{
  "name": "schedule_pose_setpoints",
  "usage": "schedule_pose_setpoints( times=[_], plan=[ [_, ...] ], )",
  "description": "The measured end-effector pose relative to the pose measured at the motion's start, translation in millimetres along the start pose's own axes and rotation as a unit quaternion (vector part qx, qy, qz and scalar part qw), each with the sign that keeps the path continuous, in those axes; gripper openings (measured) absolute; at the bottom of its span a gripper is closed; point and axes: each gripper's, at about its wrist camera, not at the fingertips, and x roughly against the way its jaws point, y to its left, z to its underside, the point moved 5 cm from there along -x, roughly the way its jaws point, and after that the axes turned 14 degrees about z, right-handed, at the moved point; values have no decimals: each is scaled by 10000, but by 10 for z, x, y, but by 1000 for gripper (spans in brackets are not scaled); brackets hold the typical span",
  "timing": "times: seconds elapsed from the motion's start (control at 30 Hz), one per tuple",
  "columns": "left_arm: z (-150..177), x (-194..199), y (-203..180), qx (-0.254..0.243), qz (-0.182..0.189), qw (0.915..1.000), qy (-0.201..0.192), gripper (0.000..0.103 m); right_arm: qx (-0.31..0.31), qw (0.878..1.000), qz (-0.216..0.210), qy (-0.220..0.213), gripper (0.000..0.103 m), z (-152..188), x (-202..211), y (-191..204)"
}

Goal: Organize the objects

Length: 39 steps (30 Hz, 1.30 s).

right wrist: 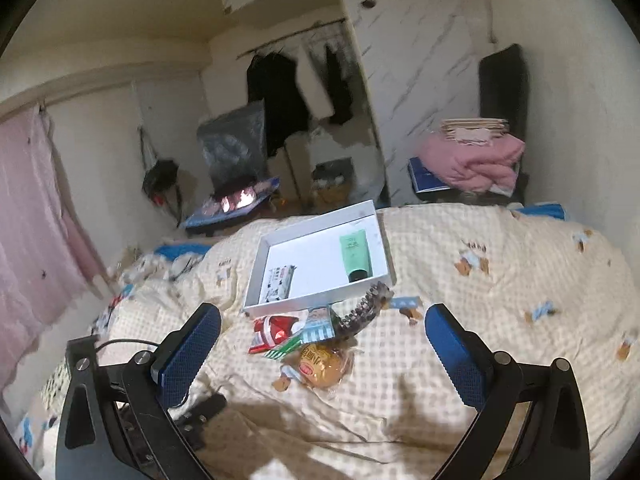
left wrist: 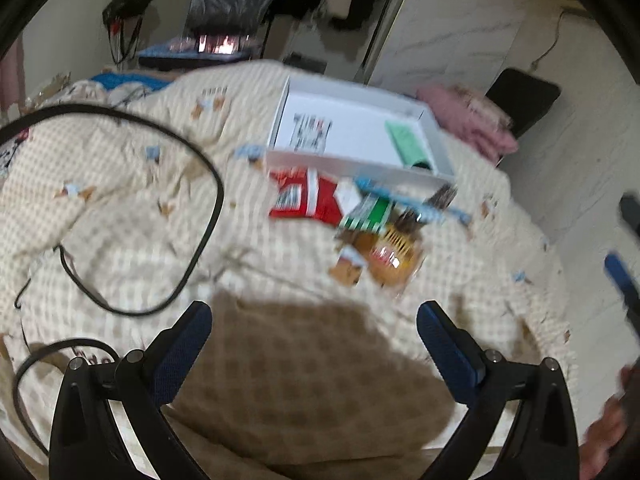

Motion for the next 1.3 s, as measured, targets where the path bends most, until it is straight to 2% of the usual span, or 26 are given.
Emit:
schedule_pose_setpoints(
  times=[0.13, 0.3, 0.37, 0.5, 0.87, 1.0, 1.13, 1.3],
  plan=[
    [17, -21, 93, 215, -71, 9997, -22, 102, -164, 9994, 227, 189, 103, 384, -220, -109],
    [21, -70, 177, 370, -98, 9993, 59, 102, -204, 9942, 448, 960, 103, 675, -585, -221],
    [17, -87, 179, 369, -78, 9993, 77, 102, -316, 9921, 586, 1060, 103, 703, -622, -304],
    [14, -128, 165, 321, -73, 9994, 138, 102, -360, 9920, 558, 1078, 103, 718, -618, -355],
    [9, -232, 213, 417, 26, 9989, 211, 102, 359, 9930, 540, 984, 103, 780, -738, -69],
    [3, -216, 203, 409, 45, 9990, 162, 102, 555, 9941, 470, 800, 103, 760, -690, 27],
    [-20, -169, 205, 427, 103, 9990, 20, 102, 683, 9941, 399, 748, 103, 767, -687, 92],
    [-31, -171, 222, 472, 145, 9988, 24, 102, 690, 9938, 405, 772, 103, 784, -717, 97]
  ],
)
